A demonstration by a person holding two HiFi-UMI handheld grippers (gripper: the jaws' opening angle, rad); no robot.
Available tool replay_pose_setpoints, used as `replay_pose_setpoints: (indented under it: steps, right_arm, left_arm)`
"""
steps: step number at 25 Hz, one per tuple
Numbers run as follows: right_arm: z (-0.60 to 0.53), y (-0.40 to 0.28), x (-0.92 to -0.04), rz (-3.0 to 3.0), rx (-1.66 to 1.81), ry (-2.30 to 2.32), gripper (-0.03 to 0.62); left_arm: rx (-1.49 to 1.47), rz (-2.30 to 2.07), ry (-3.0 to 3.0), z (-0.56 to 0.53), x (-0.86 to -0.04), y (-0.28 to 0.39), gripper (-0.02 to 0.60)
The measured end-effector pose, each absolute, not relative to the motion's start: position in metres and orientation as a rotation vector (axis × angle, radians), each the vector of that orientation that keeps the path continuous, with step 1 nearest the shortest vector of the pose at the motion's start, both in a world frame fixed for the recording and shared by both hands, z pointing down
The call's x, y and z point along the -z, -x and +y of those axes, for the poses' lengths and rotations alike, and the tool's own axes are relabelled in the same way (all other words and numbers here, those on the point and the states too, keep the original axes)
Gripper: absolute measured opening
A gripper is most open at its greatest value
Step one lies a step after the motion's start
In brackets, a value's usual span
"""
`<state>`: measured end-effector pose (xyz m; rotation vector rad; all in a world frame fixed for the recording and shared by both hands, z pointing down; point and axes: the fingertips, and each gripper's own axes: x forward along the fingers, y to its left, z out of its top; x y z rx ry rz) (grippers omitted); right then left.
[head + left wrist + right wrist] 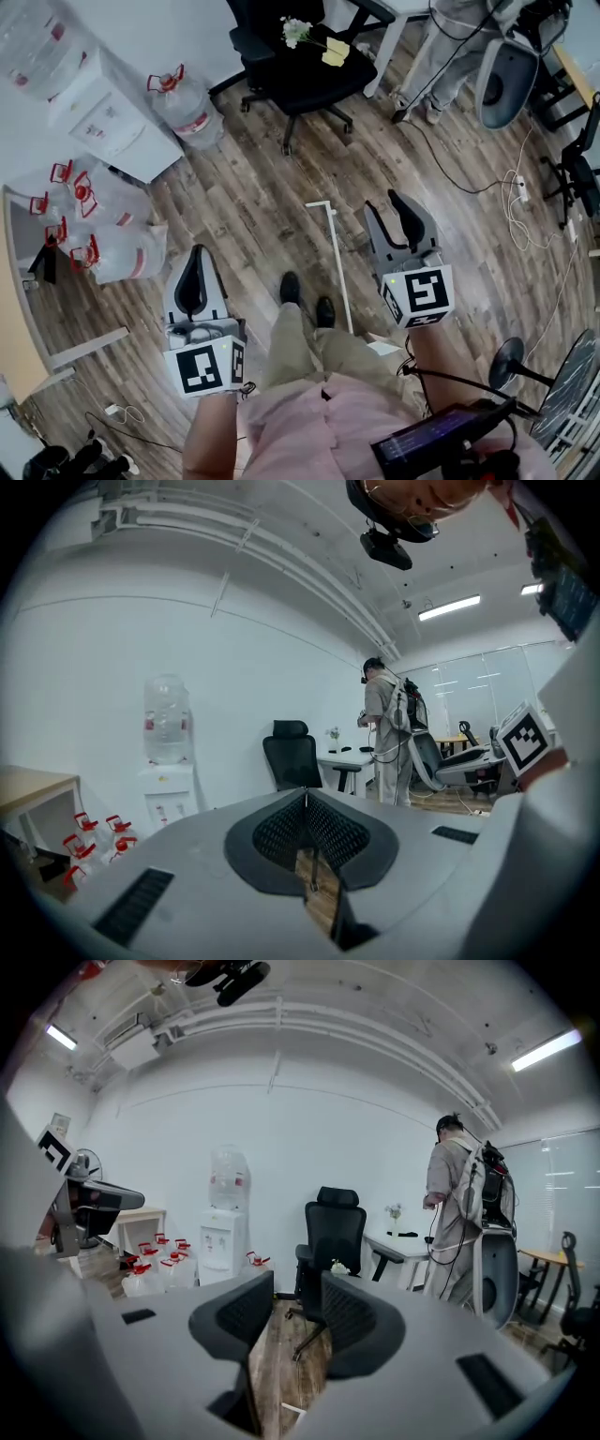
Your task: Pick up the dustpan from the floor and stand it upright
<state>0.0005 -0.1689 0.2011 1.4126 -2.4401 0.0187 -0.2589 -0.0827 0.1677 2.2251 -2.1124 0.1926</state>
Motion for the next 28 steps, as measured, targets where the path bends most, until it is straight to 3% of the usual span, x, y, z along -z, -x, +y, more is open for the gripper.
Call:
replay_pose_setpoints:
  steps: [11,28]
  right_arm:
    - [-0.249,0.032,-0.349,-2.337,-0.127,-1.356,0.16]
    - [-0.278,0.006,-0.583,-2.195,-0.305,-1.316,0.163]
  left_arm:
    - [-0.338,-1.997,-2.262,-0.179,-0.291,0.31,0.014]
    - [-0.384,-1.738,-2.383,-0.256,-0.505,0.255,0.014]
